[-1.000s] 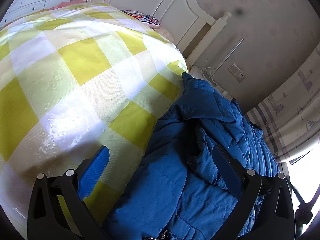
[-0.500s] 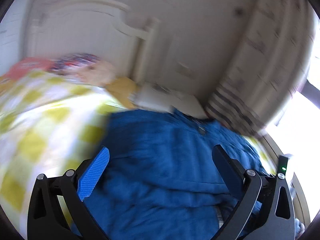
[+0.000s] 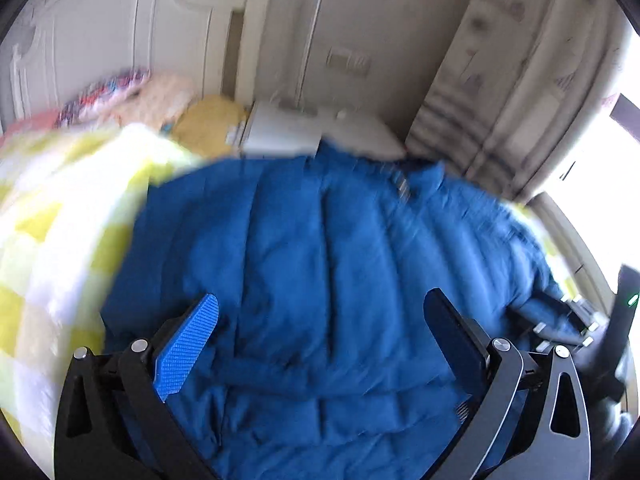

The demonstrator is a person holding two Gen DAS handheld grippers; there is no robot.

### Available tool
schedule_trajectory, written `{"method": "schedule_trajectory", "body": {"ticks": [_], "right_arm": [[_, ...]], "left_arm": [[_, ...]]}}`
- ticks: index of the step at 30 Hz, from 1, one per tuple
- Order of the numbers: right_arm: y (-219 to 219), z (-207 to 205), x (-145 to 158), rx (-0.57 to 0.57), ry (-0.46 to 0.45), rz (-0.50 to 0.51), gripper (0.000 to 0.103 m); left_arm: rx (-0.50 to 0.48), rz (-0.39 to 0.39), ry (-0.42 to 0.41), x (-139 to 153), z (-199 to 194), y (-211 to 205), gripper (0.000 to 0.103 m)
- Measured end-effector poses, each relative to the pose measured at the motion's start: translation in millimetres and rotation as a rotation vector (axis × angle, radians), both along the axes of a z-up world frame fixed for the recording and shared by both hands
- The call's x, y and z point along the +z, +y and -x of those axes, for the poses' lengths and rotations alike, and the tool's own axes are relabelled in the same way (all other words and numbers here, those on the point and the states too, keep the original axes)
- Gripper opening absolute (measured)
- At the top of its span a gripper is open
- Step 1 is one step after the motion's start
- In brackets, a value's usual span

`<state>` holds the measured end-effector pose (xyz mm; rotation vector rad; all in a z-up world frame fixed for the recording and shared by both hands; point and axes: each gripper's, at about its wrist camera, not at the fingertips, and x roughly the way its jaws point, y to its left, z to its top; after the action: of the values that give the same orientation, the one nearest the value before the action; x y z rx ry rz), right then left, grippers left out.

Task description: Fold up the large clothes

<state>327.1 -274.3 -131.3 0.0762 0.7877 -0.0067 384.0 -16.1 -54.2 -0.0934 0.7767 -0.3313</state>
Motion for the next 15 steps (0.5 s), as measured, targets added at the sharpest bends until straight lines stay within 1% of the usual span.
{"method": "schedule_trajectory", "body": {"ticks": [2,4,6,7,8,9,10,11,12,13,14,15], "right_arm": [[-1,0,0,0.002,-0.001,-0.008,0.076],[-1,1,0,0.003,-0.004,-0.015,0.076],[-2,1,0,0.008,-0.007,-0.024,0.077],[-2,1,0,0.010,-0.009,-0.026,0.077],[-2,2,0,0.009,-0.010,-0.029,0.077],[-3,2,0,0.009,-0.010,-0.034,0.077],[-3,2,0,0.009,-0.011,-0.036,0.078],[-3,2,0,0.010,-0.012,-0.039,0.078],[-2,2,0,0.010,-0.011,-0.041,0.078],[-2,2,0,0.011,-0.011,-0.041,0.078],[-2,2,0,0.011,-0.011,-0.041,0.078],[-2,2,0,0.011,-0.011,-0.041,0.078]], "left_arm": [[-0.022,0.011,-0.013,6,-7,-7,0.099],[-0.012,0.010,0.052,-9,-26,-12,0.099],[0.006,-0.045,0.154,-44,-46,-17,0.099],[-0.009,-0.110,0.077,-47,-41,-26,0.099],[-0.013,-0.157,0.058,-46,-37,-33,0.099],[-0.006,-0.193,0.059,-46,-35,-37,0.099],[0.004,-0.202,0.073,-43,-35,-39,0.099],[0.021,-0.174,0.102,-36,-36,-38,0.099],[0.026,-0.127,0.106,-27,-36,-37,0.099],[0.024,-0.092,0.089,-18,-35,-38,0.099],[0.020,-0.083,0.061,-8,-34,-43,0.099],[0.013,-0.095,0.039,0,-35,-49,0.099]]}}
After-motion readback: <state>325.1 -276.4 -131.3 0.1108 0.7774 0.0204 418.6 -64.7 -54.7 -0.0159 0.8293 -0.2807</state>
